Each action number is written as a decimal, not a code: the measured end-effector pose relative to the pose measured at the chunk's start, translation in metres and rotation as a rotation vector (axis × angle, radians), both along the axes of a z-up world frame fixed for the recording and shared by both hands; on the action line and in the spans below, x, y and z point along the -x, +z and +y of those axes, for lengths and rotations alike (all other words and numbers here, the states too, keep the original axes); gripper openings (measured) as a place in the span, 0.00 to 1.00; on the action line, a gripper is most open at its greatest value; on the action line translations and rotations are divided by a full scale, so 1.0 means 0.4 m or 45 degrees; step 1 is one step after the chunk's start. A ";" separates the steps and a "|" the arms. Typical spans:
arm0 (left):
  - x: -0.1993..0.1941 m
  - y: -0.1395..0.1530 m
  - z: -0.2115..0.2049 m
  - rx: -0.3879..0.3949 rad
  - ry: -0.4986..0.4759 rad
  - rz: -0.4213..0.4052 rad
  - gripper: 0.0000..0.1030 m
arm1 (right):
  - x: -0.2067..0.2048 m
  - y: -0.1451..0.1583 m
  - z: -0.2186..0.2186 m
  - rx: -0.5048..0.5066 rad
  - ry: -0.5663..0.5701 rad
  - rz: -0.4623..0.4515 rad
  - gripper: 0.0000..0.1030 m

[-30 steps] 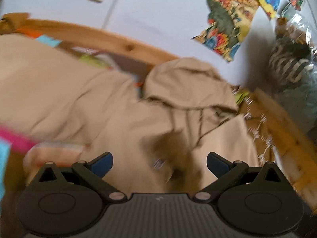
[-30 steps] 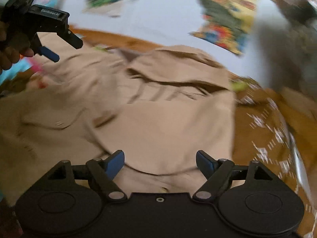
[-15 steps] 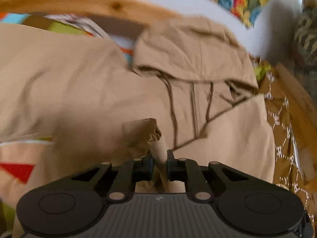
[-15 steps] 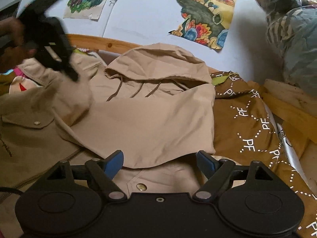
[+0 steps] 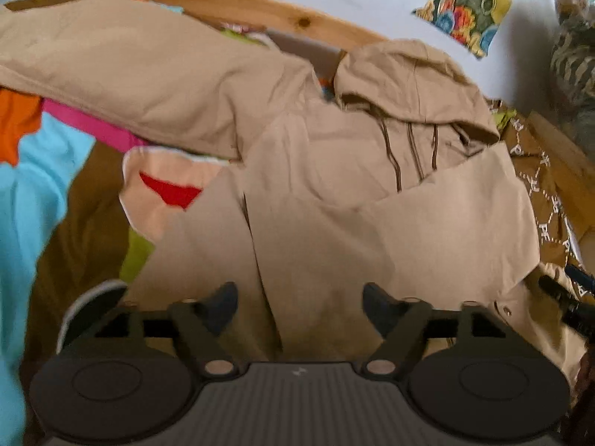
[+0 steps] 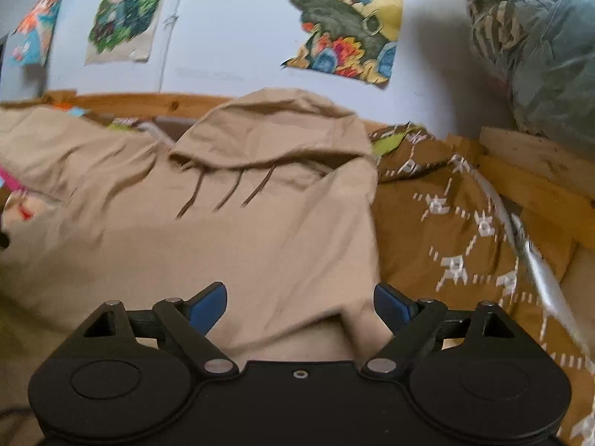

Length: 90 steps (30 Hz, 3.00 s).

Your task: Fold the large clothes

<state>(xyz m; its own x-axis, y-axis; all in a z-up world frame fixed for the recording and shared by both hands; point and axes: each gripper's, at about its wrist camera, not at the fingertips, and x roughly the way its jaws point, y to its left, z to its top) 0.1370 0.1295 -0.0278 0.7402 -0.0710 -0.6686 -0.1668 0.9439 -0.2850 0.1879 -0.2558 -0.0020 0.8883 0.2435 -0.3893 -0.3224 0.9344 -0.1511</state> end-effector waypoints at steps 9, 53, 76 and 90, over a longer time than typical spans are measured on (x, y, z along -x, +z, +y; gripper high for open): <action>-0.133 -0.029 -0.042 -0.215 0.001 0.062 0.67 | -0.436 0.034 -0.014 -0.173 -0.146 0.237 0.32; 0.018 0.228 0.549 0.030 1.224 -0.338 0.11 | 0.024 -0.027 0.094 -0.300 0.197 0.187 0.98; -0.219 0.217 -0.423 -0.159 -0.668 -0.493 0.75 | -0.026 0.025 -0.137 -0.353 -0.182 -0.068 0.98; -0.302 0.060 -0.117 -0.419 -0.075 -0.134 0.74 | -0.101 -0.072 -0.046 -0.387 0.029 0.145 0.72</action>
<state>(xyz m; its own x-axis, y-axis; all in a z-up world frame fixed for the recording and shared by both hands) 0.2579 0.0828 -0.0039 0.8072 0.0911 -0.5832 -0.0951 0.9952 0.0237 0.2282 -0.2741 -0.0308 0.8365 0.3830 -0.3920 -0.3423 0.9237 0.1720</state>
